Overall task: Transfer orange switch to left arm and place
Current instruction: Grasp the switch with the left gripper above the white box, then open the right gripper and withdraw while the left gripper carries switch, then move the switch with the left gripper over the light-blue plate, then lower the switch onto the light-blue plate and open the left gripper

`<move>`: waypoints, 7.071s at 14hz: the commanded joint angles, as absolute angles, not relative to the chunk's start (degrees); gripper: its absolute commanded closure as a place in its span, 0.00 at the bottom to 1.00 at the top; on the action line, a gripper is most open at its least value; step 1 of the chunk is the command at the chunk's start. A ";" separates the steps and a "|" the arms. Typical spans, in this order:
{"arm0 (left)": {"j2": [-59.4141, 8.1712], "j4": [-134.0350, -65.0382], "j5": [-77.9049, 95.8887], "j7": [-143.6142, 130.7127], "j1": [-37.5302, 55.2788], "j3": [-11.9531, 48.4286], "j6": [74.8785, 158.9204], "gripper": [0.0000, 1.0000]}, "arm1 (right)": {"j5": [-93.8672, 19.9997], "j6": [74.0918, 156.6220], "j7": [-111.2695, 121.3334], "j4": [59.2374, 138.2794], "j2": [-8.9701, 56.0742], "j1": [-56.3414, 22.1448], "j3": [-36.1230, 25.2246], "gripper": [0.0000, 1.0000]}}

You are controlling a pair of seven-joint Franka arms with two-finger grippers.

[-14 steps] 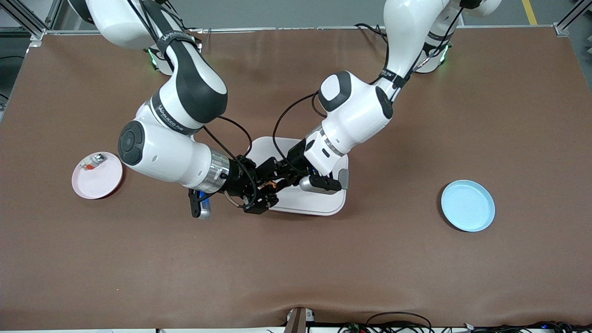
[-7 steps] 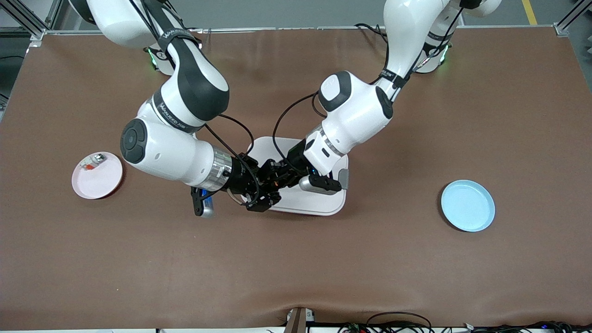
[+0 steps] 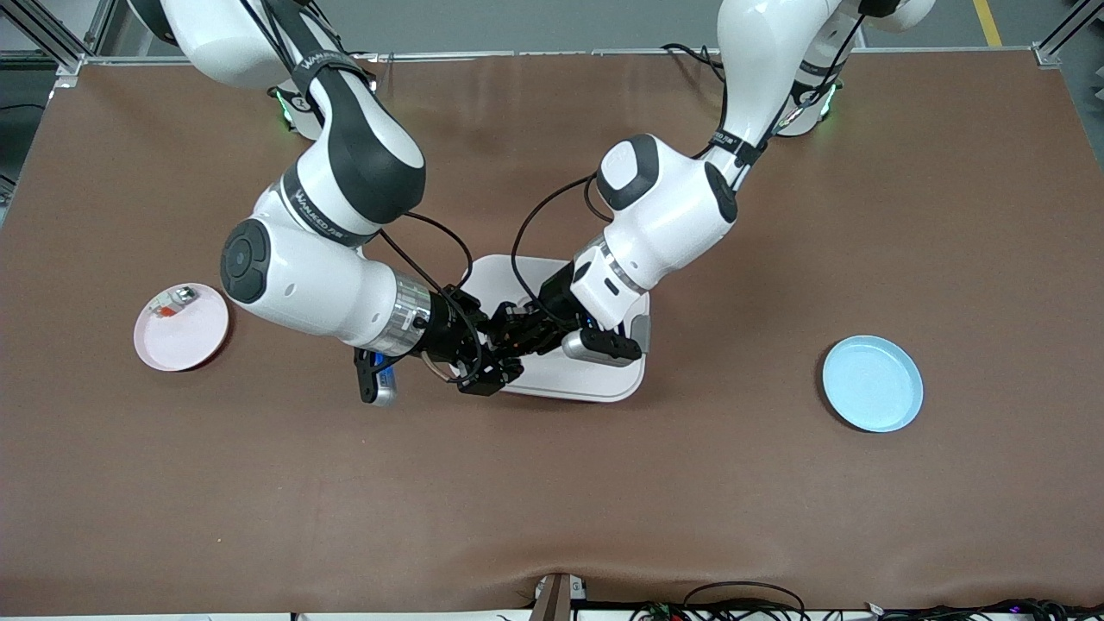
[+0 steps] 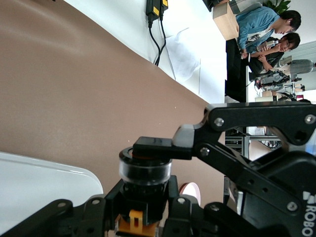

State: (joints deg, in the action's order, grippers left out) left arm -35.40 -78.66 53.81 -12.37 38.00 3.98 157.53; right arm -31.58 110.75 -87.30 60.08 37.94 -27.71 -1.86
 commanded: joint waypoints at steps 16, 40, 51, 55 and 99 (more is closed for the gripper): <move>-29.19 -84.36 45.63 -12.39 37.18 3.52 156.71 1.00 | -32.61 96.09 -72.88 56.69 38.76 -19.96 -2.02 0.00; -6.33 -85.60 1.60 -11.78 13.37 3.43 93.80 1.00 | -11.56 63.82 -19.84 52.91 32.97 -3.16 -2.64 0.00; -3.26 -95.61 -3.25 -11.50 -0.09 3.60 96.14 1.00 | -5.01 63.46 -4.39 53.44 31.99 -2.20 -2.72 0.00; -3.51 -97.47 -3.16 -21.85 -2.90 3.69 98.52 1.00 | -5.19 65.12 -4.57 56.85 29.80 -1.76 -2.72 0.00; -33.49 -107.31 -4.92 -78.05 -8.88 2.99 141.33 1.00 | -0.26 82.62 -6.24 80.24 4.48 -2.72 -2.20 0.00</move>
State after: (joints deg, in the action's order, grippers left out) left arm -32.91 -108.10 -3.38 -76.87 -8.95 2.87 140.83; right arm -0.89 82.87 -5.31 79.18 5.85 -2.11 -2.48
